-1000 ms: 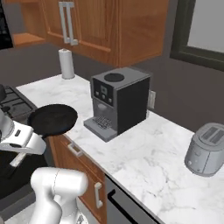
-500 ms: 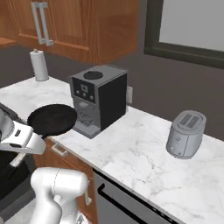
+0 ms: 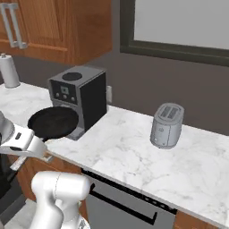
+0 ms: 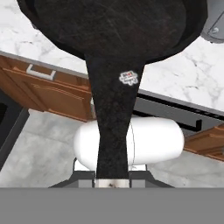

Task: Move the pot and pan from the stove into the sink.

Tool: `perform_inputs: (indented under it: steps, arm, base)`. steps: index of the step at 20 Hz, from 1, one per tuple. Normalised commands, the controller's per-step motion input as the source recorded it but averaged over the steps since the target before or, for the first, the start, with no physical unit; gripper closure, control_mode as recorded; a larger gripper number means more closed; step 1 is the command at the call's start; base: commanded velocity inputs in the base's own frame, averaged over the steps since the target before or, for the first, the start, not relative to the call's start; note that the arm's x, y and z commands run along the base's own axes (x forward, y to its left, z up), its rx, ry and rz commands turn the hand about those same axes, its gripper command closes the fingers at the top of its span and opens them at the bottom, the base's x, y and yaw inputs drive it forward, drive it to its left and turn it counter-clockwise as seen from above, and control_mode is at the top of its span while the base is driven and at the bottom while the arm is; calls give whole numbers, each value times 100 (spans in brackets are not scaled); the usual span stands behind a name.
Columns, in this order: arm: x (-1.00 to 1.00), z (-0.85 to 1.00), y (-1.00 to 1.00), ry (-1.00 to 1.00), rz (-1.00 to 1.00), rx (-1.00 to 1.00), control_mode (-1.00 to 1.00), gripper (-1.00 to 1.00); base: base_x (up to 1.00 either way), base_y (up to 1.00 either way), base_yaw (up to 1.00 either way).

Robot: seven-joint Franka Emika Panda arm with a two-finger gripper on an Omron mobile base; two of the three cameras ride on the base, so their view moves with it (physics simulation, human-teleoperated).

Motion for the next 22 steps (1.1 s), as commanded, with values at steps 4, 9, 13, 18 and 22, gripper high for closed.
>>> perform_inputs:
  steps: [4,9,13,18,22]
  arm:
    - [0,0,0,0,0,0,100,100]
    - [0,0,0,0,0,0,100,100]
    - [0,0,0,0,0,0,100,100]
    - [0,0,0,0,0,0,100,100]
    - [0,0,0,0,0,0,100,100]
  base:
    - [-7,0,-36]
    - [-6,0,-36]
    - [-5,0,-35]
    - [-5,0,-35]
    - [-3,0,-36]
